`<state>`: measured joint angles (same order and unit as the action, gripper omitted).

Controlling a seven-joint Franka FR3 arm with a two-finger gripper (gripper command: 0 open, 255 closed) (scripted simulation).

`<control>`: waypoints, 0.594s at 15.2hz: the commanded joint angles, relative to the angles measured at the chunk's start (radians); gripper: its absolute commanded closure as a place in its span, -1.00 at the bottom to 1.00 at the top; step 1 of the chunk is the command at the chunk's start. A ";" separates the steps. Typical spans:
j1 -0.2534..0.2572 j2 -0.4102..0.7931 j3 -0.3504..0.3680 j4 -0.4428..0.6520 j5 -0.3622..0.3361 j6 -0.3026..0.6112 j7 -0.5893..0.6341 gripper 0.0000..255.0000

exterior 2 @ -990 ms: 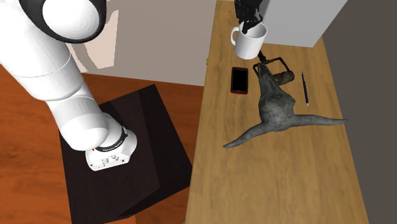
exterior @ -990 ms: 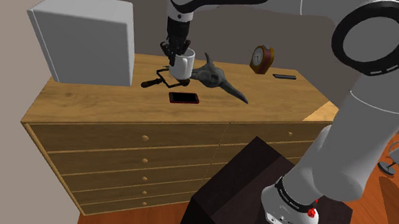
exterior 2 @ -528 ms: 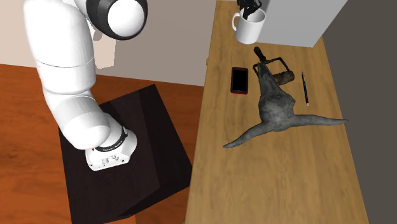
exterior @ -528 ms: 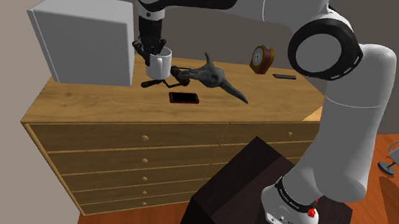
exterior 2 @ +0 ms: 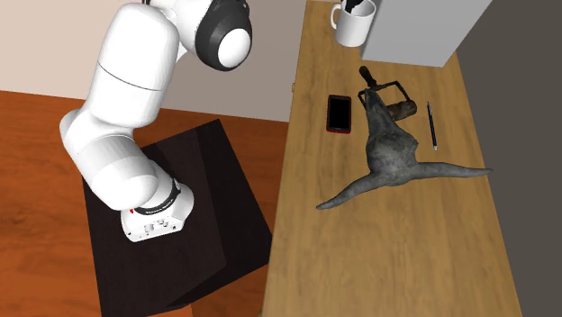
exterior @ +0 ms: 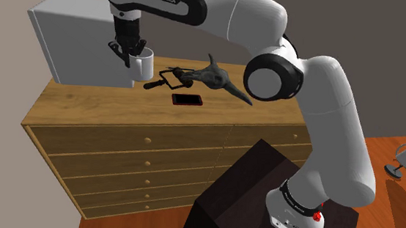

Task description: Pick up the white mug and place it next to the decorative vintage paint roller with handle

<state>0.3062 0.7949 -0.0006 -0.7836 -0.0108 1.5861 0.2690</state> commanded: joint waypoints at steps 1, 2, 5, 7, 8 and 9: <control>0.001 -0.004 0.000 -0.032 0.000 0.030 0.002 1.00; 0.001 -0.012 0.000 -0.059 0.000 0.049 0.002 1.00; 0.001 -0.028 0.000 -0.127 0.000 0.101 0.003 1.00; 0.001 -0.034 0.000 -0.165 0.000 0.133 0.003 1.00; 0.001 -0.036 0.000 -0.182 0.000 0.148 0.003 1.00; 0.001 -0.038 0.000 -0.199 0.000 0.162 0.003 1.00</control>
<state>0.3067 0.7579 -0.0006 -0.9679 -0.0112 1.7339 0.2718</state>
